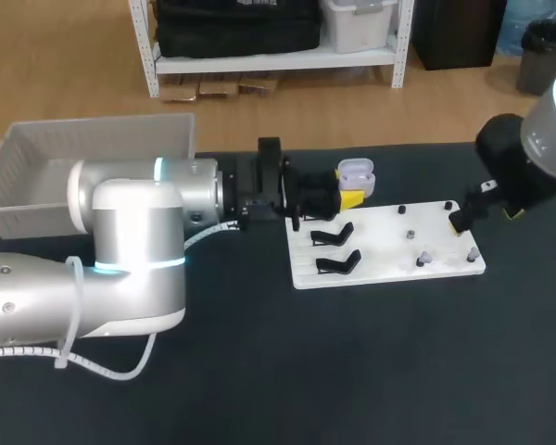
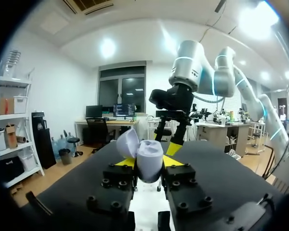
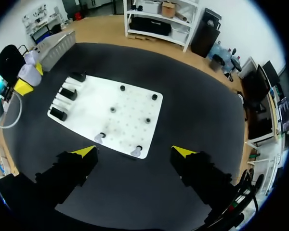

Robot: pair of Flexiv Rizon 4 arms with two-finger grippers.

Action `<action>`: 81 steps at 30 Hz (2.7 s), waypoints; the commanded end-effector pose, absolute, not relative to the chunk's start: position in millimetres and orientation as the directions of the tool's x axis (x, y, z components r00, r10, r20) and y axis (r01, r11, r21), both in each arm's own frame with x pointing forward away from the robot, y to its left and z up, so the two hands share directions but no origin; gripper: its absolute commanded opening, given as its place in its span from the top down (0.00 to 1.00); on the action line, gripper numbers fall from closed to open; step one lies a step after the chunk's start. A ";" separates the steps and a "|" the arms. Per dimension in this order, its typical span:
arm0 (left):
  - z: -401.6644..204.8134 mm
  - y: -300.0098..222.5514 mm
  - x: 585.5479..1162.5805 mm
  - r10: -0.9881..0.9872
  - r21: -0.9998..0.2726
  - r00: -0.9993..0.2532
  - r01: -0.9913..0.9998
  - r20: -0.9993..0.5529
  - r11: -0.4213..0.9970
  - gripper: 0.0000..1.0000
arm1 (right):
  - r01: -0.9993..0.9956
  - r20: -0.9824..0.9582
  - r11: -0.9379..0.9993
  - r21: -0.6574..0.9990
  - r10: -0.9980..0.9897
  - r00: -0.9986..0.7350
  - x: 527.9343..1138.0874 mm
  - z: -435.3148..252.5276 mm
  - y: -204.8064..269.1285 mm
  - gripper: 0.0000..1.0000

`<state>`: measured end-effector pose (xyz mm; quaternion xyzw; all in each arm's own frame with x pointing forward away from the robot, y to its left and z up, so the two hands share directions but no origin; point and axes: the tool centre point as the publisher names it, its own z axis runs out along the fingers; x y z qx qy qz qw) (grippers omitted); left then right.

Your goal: Pick up each earbud case from the left stands, insert the matching earbuds, close the lid, and place the case in the box.

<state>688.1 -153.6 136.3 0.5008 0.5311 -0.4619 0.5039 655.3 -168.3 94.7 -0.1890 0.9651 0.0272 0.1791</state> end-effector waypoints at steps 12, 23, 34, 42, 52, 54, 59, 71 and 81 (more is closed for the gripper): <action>134.9 -153.7 688.1 0.059 0.017 0.013 0.997 -0.998 0.075 1.00 | -0.325 -0.254 0.926 -0.191 -0.366 -0.895 650.5 56.1 -169.2 0.00; 134.9 -153.7 688.1 0.059 0.017 0.013 0.997 -0.998 0.075 1.00 | -0.342 -0.221 0.917 -0.205 -0.384 -0.897 648.5 38.6 -167.7 0.00; 134.9 -153.7 688.1 0.059 0.017 0.013 0.997 -0.998 0.075 1.00 | -0.339 -0.197 0.921 -0.192 -0.374 -0.906 651.5 31.5 -169.9 0.53; 134.9 -153.7 688.1 0.059 0.017 0.013 0.997 -0.998 0.075 1.00 | -0.335 -0.188 0.921 -0.197 -0.371 -0.909 652.7 29.8 -169.8 0.54; 134.9 -153.7 688.1 0.059 0.017 0.013 0.997 -0.998 0.075 1.00 | -0.301 -0.192 0.935 -0.186 -0.335 -0.922 653.2 22.4 -174.5 0.60; 134.9 -153.7 688.1 0.059 0.017 0.013 0.997 -0.998 0.075 1.00 | -0.301 -0.190 0.935 -0.189 -0.335 -0.923 653.7 21.4 -175.0 0.61; 134.9 -153.7 688.1 0.059 0.017 0.013 0.997 -0.998 0.075 1.00 | -0.295 -0.190 0.936 -0.193 -0.331 -0.924 654.7 19.4 -174.9 0.62; 134.9 -153.7 688.1 0.059 0.017 0.013 0.997 -0.998 0.075 1.00 | -0.294 -0.189 0.933 -0.209 -0.334 -0.924 659.6 21.5 -171.0 0.72; 134.9 -153.7 688.1 0.059 0.017 0.013 0.997 -0.998 0.075 1.00 | -0.277 -0.179 0.938 -0.210 -0.316 -0.932 656.0 20.7 -170.0 0.84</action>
